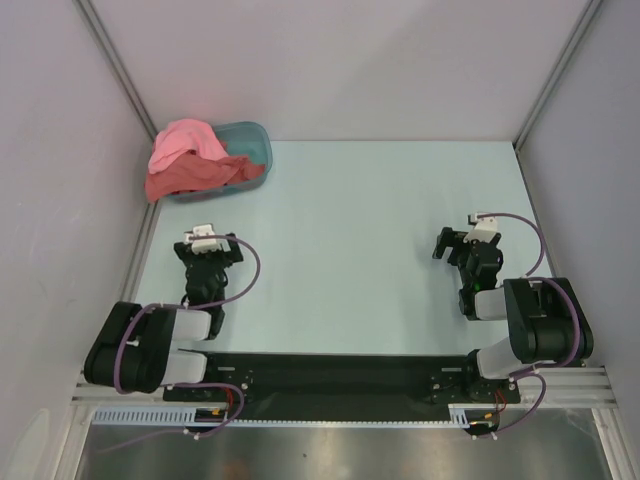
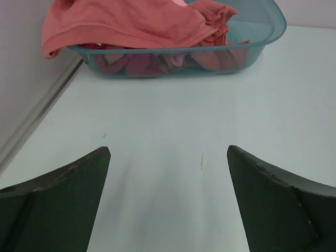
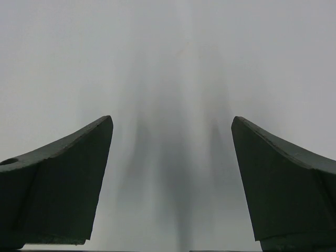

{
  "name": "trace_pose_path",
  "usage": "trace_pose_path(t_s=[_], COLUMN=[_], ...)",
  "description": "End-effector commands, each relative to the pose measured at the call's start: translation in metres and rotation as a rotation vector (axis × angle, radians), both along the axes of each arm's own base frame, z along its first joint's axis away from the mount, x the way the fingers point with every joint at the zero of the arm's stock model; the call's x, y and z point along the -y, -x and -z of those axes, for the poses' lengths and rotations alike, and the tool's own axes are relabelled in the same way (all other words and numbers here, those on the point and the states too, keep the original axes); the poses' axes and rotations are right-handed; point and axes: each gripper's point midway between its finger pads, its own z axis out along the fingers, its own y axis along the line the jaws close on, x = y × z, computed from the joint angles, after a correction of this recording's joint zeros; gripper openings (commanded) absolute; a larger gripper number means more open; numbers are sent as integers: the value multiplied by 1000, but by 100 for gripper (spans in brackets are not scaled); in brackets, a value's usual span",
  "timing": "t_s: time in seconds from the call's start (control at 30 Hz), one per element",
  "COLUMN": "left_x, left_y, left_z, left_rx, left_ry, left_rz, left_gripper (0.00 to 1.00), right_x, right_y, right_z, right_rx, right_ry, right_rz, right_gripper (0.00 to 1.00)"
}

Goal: Fold and stack the t-shirts
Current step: Grab the tshirt from the pile

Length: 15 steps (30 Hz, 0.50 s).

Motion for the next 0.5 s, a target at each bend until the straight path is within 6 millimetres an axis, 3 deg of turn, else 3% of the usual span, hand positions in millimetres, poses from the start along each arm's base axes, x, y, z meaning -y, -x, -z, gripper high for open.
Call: trace_pose_path(t_s=[0.0,0.03,0.1,0.17,0.2,0.23,0.3,0.33,0.37,0.4,0.47], left_x=[-14,-18,-31,-63,-72,-86,-89,-86,-81,-79,-82], left_y=[-10,-8,-14,-2,-7,8,-5,-14,-27,-36,-51], left_z=[-42,-33,-50,-42,-59,-48,-70,-77,-94,-103,-104], left_rx=[69,3,17,-23,11,-40,-27,-26,-21,-18,-54], left_ry=[-18,-22,30,105,158,188,214,214,192,180,156], left_rz=[-78,-103,-203,-451,-542,-688,-712,-683,-627,-597,-597], left_gripper=[100,100,100,100,100,100,100,100,100,100,100], right_x=[4,4,3,0,0,2,4,4,-3,6,-1], right_y=[-10,-10,-10,-12,-11,-11,-13,-15,-12,-11,-21], right_z=[-21,-21,-23,-22,-22,-22,-31,-51,-39,-45,-68], right_rx=[72,73,78,75,75,75,87,127,27,-5,-54], right_ry=[28,27,26,20,20,25,48,62,87,111,78], right_rz=[14,14,7,-14,-11,-9,43,71,89,178,203], right_gripper=[99,100,100,100,100,100,100,100,100,100,100])
